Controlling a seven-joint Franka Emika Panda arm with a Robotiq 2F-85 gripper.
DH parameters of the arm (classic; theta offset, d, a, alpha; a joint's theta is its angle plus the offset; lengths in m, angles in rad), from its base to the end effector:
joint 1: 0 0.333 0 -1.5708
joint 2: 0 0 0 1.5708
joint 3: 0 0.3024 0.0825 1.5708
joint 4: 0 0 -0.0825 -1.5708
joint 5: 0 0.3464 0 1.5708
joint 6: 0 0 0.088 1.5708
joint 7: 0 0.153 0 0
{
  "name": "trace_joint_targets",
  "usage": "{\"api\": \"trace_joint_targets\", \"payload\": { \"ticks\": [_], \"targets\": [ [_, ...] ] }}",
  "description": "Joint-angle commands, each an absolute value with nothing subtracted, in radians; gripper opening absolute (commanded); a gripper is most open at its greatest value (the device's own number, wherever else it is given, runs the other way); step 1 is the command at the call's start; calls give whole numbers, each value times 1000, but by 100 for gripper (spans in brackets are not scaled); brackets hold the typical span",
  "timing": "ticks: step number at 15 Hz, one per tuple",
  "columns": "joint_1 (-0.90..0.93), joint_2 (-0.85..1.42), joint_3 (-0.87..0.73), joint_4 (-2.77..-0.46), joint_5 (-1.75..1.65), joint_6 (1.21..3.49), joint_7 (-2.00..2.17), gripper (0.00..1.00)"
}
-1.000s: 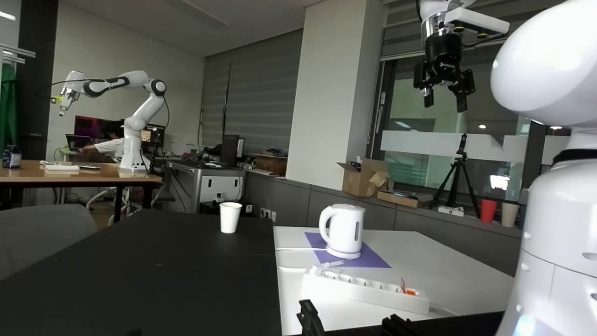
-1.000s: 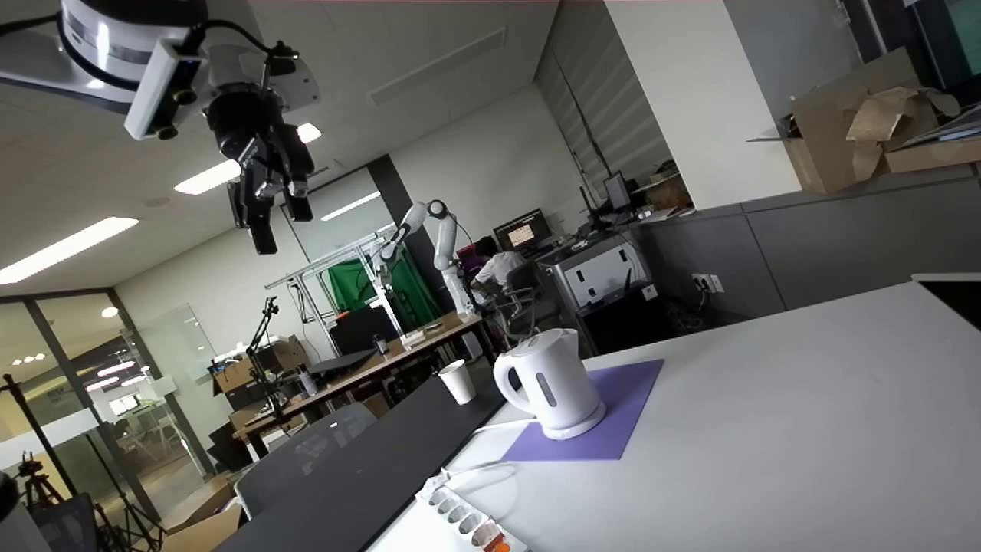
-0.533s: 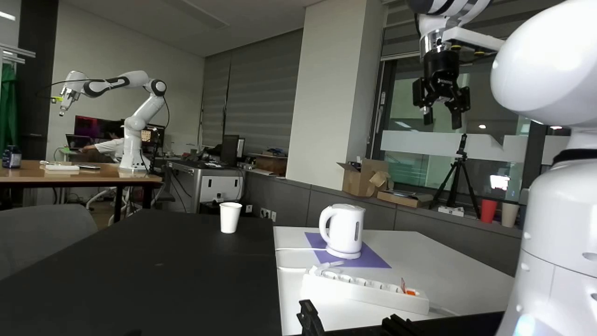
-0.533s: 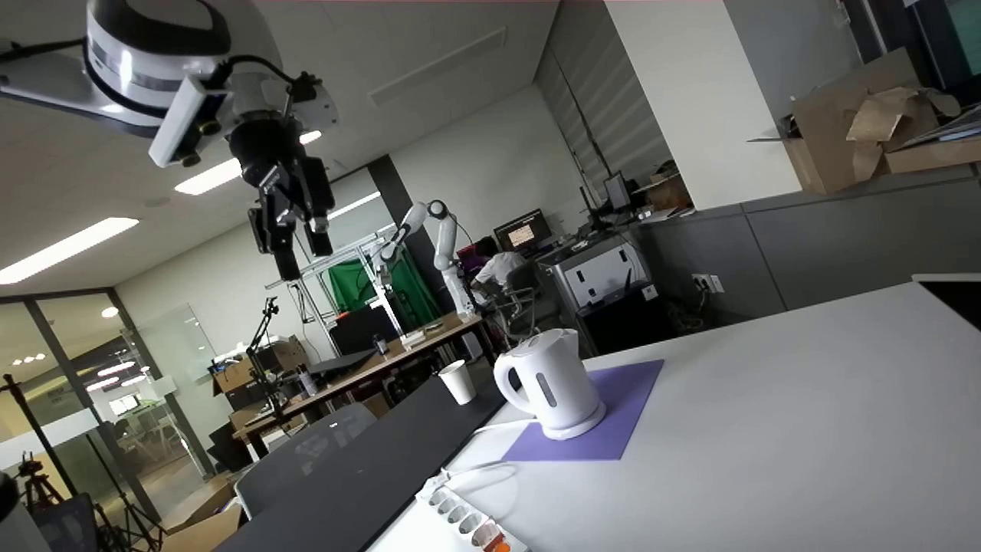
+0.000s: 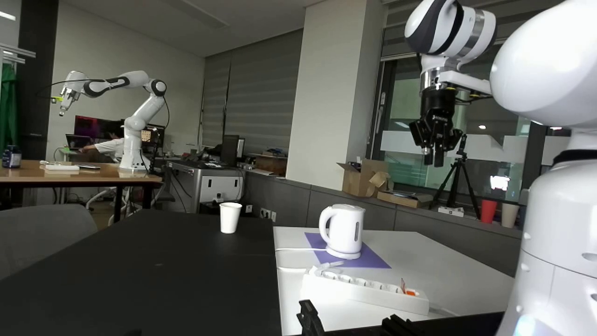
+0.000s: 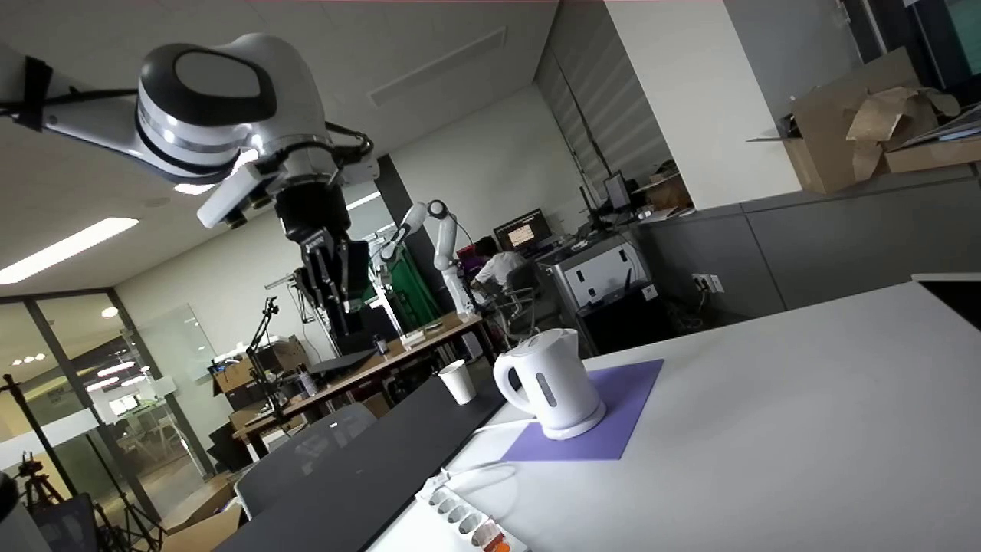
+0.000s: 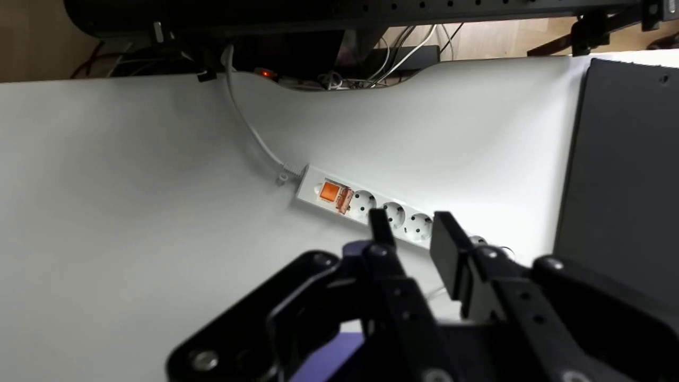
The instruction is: Press the adapter switch
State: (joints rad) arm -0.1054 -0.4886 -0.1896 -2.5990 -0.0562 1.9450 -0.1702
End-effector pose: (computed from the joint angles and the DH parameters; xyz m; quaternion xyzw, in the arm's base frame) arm 0.3177 -0.0983 0.3631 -0.9955 0.0350 0.0794 0.0373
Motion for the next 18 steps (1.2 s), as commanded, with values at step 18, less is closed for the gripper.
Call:
{"api": "trace_joint_targets", "payload": {
  "ticks": [18],
  "targets": [
    [-139,40,-178,-2674,11,2351,-173,1]
  ]
}}
